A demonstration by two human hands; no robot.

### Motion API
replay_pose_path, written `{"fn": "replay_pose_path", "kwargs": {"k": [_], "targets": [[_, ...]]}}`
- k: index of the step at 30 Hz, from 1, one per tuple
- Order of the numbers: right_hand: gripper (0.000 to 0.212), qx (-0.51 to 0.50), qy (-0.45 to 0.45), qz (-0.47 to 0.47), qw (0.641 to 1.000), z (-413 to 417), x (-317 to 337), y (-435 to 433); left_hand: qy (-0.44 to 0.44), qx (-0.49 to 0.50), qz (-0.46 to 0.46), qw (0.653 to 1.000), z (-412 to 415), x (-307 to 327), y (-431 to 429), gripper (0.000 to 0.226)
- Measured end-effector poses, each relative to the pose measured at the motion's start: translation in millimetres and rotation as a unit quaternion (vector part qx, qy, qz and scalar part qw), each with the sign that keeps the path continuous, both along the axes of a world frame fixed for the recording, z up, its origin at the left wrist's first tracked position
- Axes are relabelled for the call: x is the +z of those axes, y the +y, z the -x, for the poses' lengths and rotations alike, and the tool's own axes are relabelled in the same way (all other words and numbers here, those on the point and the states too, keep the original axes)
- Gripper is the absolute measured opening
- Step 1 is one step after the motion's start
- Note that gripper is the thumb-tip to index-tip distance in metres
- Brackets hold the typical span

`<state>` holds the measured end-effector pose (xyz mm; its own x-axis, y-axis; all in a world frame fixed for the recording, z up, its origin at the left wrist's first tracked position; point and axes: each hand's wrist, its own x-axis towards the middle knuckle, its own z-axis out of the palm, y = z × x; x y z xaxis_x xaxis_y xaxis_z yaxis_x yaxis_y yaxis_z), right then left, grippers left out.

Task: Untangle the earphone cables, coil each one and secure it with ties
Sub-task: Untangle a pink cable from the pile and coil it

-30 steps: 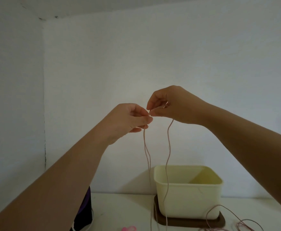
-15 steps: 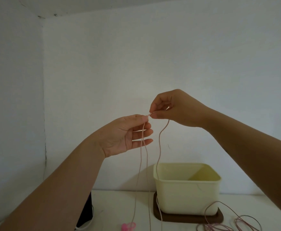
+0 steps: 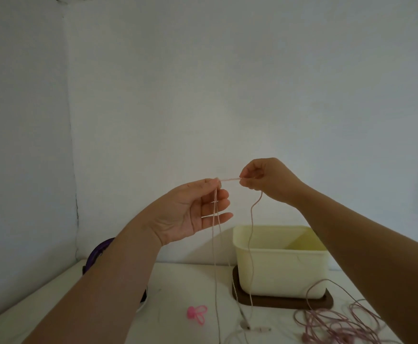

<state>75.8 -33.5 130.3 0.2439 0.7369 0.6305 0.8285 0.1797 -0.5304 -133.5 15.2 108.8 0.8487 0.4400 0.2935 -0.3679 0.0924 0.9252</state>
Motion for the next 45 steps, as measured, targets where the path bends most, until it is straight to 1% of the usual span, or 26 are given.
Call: {"fn": "replay_pose_path", "kwargs": {"k": [4, 8, 10, 13, 16, 19, 23, 25, 27, 29, 31, 32, 34, 35, 37, 38, 39, 40, 42, 43, 45], "targets": [[0.011, -0.058, 0.017, 0.019, 0.998, -21, -18, 5, 0.027, -0.019, -0.018, 0.999, 6, 2, 3, 0.011], [0.013, -0.079, 0.023, 0.055, 0.995, -31, -33, 10, 0.040, -0.045, -0.019, 0.998, 9, 1, 4, 0.014], [0.010, -0.093, 0.007, 0.070, 0.993, -33, -39, 13, 0.046, -0.061, -0.023, 0.997, 12, 2, 5, 0.017], [0.006, -0.133, -0.046, 0.094, 0.986, -37, -49, 16, 0.053, -0.075, -0.043, 0.995, 17, 5, 4, 0.015], [0.006, -0.147, -0.049, 0.109, 0.982, -41, -56, 17, 0.071, -0.047, -0.057, 0.995, 20, 7, 6, 0.015], [0.009, -0.170, -0.054, 0.124, 0.976, -47, -61, 16, 0.089, -0.067, -0.070, 0.991, 26, 7, 10, 0.020], [0.016, -0.205, -0.065, 0.140, 0.966, -58, -70, 11, 0.109, -0.084, -0.118, 0.983, 35, 8, 12, 0.028], [0.022, -0.219, -0.064, 0.150, 0.962, -63, -75, 10, 0.098, -0.093, -0.121, 0.983, 39, 11, 10, 0.031], [0.026, -0.228, -0.066, 0.167, 0.957, -65, -82, 10, 0.072, -0.100, -0.103, 0.987, 41, 15, 10, 0.035], [0.029, -0.229, -0.069, 0.178, 0.954, -66, -86, 12, 0.018, -0.094, -0.060, 0.994, 41, 19, 9, 0.036], [0.030, -0.228, -0.074, 0.183, 0.953, -64, -87, 13, -0.040, -0.060, -0.005, 0.997, 36, 23, 9, 0.032], [0.027, -0.223, -0.080, 0.194, 0.952, -62, -86, 13, -0.061, -0.041, 0.015, 0.997, 33, 24, 9, 0.030], [0.015, -0.192, -0.099, 0.255, 0.942, -55, -82, 13, -0.072, -0.008, 0.023, 0.997, 26, 24, 8, 0.024], [0.022, -0.162, -0.107, 0.304, 0.933, -47, -79, 11, -0.062, 0.004, 0.015, 0.998, 23, 24, 7, 0.022], [0.052, -0.074, -0.098, 0.394, 0.911, -25, -68, 3, -0.031, 0.019, -0.006, 0.999, 16, 20, 5, 0.023], [0.064, -0.015, -0.072, 0.410, 0.909, -11, -61, -4, -0.018, 0.022, -0.013, 0.999, 13, 18, 4, 0.023], [0.071, 0.047, -0.029, 0.401, 0.914, 1, -53, -10, -0.009, 0.024, -0.018, 1.000, 10, 16, 3, 0.023], [0.075, 0.110, 0.022, 0.371, 0.922, 12, -46, -16, -0.002, 0.024, -0.020, 1.000, 7, 13, 1, 0.022], [0.076, 0.222, 0.106, 0.284, 0.927, 29, -35, -25, 0.002, 0.018, -0.018, 1.000, 2, 9, -3, 0.020], [0.074, 0.267, 0.132, 0.243, 0.923, 34, -30, -27, -0.001, 0.014, -0.014, 1.000, 0, 8, -5, 0.019], [0.062, 0.323, 0.154, 0.190, 0.914, 44, -26, -31, -0.013, 0.009, 0.000, 1.000, -4, 8, -10, 0.019]]}}
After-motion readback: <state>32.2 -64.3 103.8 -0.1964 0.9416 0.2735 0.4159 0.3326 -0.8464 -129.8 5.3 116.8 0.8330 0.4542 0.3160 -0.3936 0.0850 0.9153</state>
